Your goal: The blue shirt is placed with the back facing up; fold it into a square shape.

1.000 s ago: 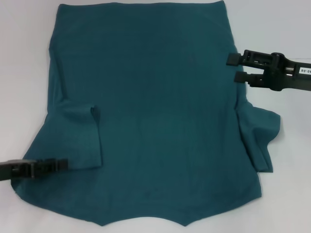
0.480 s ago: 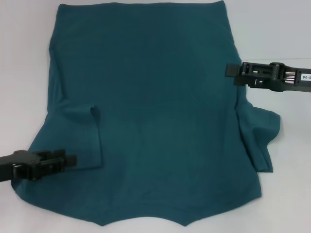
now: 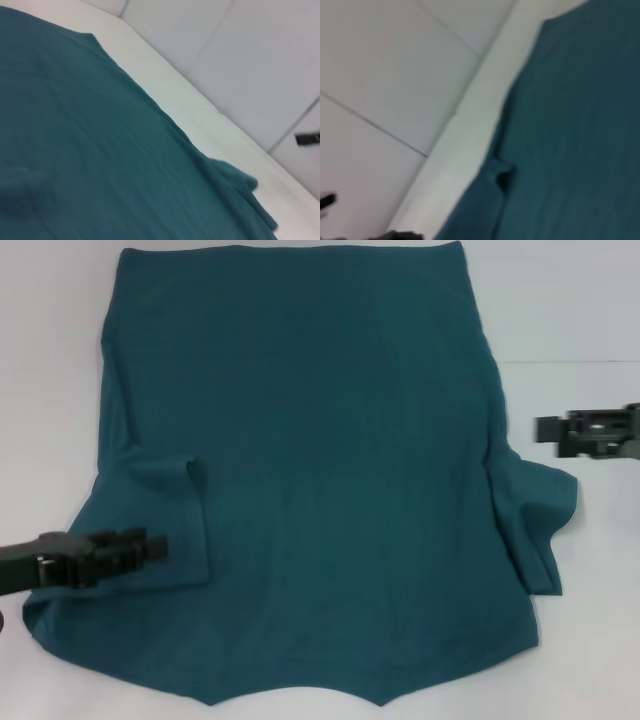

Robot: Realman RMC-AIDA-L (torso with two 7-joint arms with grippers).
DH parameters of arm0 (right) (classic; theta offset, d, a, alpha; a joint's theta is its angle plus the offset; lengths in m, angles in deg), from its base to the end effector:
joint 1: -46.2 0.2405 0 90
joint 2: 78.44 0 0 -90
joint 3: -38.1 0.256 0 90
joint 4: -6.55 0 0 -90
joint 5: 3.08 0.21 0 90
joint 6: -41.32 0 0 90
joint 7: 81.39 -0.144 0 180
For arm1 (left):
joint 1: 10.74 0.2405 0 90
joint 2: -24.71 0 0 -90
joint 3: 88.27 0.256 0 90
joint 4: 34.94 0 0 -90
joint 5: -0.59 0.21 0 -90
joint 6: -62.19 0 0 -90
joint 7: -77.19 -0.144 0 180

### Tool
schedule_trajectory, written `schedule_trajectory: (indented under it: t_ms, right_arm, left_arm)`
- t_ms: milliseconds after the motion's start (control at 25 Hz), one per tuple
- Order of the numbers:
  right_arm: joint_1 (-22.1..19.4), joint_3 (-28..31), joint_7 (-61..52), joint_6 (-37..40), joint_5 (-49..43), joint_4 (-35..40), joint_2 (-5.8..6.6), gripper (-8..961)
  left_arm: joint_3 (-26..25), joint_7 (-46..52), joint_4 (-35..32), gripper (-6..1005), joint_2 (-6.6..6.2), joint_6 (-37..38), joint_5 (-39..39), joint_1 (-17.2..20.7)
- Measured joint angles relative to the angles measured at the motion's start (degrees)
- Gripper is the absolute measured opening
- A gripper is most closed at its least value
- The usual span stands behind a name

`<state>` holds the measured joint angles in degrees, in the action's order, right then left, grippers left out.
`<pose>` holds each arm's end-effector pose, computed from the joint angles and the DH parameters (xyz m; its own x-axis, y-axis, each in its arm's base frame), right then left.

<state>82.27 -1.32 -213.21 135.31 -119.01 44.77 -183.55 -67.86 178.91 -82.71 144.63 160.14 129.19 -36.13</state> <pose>0.2610 0.3720 0.0990 0.3170 -0.8448 -0.4310 -0.9065 -0.4035 0.1241 -0.3118 0.2949 0.0483 0.5037 0.6690 0.5466 0.8143 -0.5789 -0.0419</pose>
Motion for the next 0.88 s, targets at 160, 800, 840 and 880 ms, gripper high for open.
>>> schedule_trajectory:
  t_ms: [160,800,840,880]
  right_arm:
    - [-2.48,2.18,-6.85,0.07,-3.02,3.88,1.60,923]
    - [-3.29,6.01,-13.05,-6.15,-14.37,-0.67,1.22,923]
    - [-3.16,6.01,-13.11,-6.72,-14.42,-1.17,1.09,923]
    - [-2.93,6.02,-13.12,-7.63,-14.43,-1.79,0.85,923]
  left_arm:
    - [0.00,2.19,-0.06,517,0.07,-1.53,-1.78,-0.14]
    - [-0.02,3.13,0.49,510,0.82,-3.45,-3.89,-0.83]
    - [-0.02,3.13,0.49,510,0.87,-3.53,-3.89,-0.81]
    - [-0.02,3.13,0.49,510,0.90,-3.60,-3.89,-0.80]
